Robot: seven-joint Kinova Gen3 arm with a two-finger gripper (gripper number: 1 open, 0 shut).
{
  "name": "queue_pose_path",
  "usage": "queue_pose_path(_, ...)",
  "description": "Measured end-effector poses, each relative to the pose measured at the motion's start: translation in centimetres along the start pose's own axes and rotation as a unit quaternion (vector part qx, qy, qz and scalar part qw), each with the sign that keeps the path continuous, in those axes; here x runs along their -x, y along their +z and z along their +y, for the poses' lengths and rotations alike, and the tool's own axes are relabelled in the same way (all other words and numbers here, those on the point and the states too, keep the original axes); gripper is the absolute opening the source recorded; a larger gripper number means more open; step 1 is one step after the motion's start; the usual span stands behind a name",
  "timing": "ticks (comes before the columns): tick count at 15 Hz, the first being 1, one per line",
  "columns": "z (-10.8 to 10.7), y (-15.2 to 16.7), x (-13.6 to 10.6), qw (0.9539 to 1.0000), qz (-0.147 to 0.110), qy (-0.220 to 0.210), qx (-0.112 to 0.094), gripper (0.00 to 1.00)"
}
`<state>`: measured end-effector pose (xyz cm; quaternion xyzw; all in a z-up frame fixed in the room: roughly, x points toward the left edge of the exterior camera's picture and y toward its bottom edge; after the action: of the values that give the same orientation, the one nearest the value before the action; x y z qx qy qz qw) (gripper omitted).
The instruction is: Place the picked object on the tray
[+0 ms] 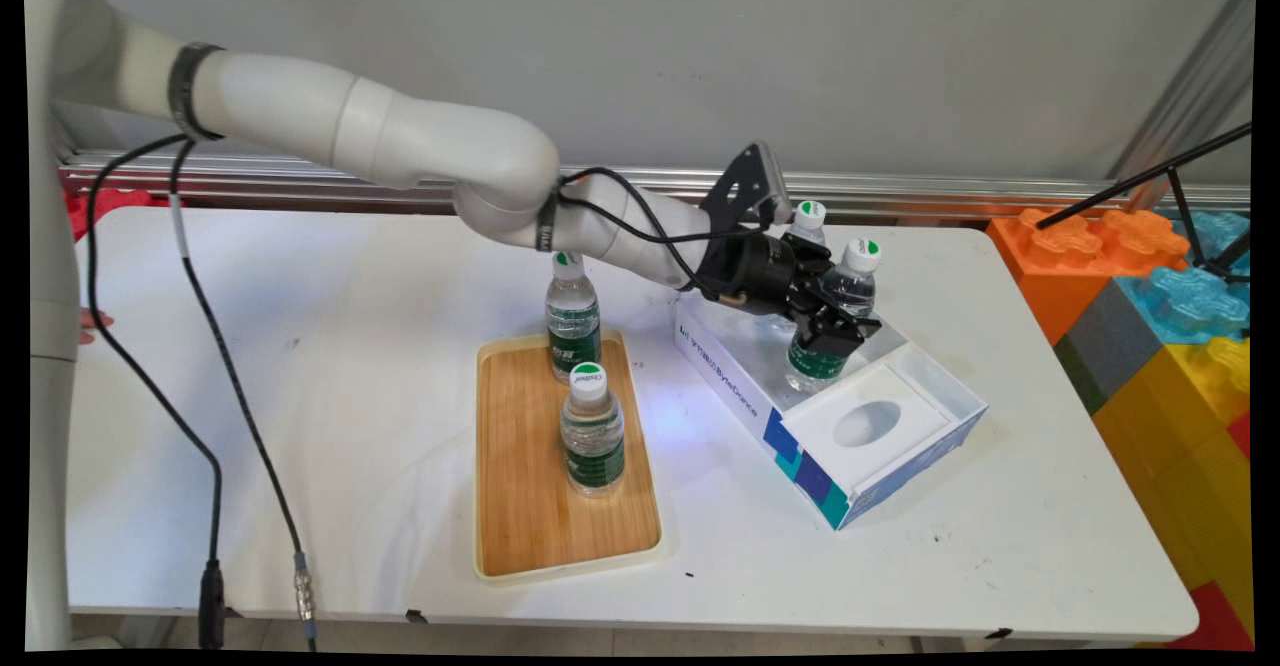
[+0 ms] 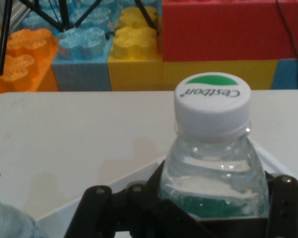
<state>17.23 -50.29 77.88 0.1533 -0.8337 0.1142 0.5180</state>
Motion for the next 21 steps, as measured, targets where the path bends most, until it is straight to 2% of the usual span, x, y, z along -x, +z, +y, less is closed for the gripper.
queue_pose_path(5,1.7,-2.7,-2.3,0.9996,0.027,0.011,0.005,0.0)
queue_pose_path(13,5.9,-8.9,-6.4,0.9966,0.075,0.023,0.023,0.0)
queue_pose_path(21,10.0,-15.8,-7.6,0.9936,0.096,0.034,0.048,0.0)
